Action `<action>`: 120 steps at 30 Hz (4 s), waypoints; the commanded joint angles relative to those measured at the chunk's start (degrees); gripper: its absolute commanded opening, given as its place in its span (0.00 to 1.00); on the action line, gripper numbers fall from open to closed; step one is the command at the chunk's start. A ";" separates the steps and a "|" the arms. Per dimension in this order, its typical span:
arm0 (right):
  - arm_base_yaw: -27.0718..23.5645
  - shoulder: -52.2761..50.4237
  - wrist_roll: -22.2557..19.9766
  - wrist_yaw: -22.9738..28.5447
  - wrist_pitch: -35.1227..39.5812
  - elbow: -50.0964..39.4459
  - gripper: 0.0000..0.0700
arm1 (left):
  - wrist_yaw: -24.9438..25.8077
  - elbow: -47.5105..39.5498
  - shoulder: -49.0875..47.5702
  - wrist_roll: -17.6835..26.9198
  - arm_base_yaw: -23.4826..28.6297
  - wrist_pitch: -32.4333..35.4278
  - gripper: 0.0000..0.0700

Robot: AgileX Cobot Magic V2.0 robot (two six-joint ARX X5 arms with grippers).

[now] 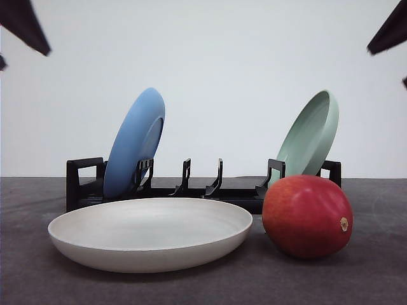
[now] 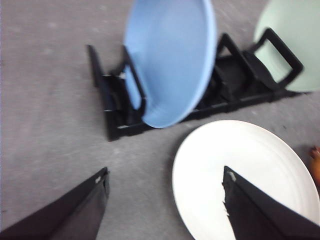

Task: Place pomegranate in white plate

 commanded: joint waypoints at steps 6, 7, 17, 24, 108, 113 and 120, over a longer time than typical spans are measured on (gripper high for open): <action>5.44 13.15 3.55 6.85 -2.73 5.29 0.66 | 0.24 0.37 -1.08 1.61 2.73 -0.51 0.62; 6.44 15.40 3.69 7.83 -3.16 6.31 0.67 | 0.24 0.37 -1.07 1.61 2.83 -0.54 0.62; 14.60 34.94 4.26 14.66 -3.16 16.63 0.91 | 0.24 0.37 -1.04 1.65 2.85 -0.88 0.62; 16.64 42.84 4.15 17.13 -0.49 17.99 0.91 | 0.24 0.37 -1.04 1.74 2.85 -0.88 0.62; 19.50 31.90 -1.42 11.57 20.47 7.58 0.86 | 0.24 0.37 -1.04 -0.03 2.85 -0.81 0.61; 11.23 23.85 -0.46 11.02 17.45 2.26 0.77 | 0.24 0.37 -1.04 -0.10 2.85 -0.82 0.61; 0.14 18.61 -3.04 11.01 14.14 1.31 0.76 | 0.24 0.37 -1.04 -1.49 2.85 -0.81 0.61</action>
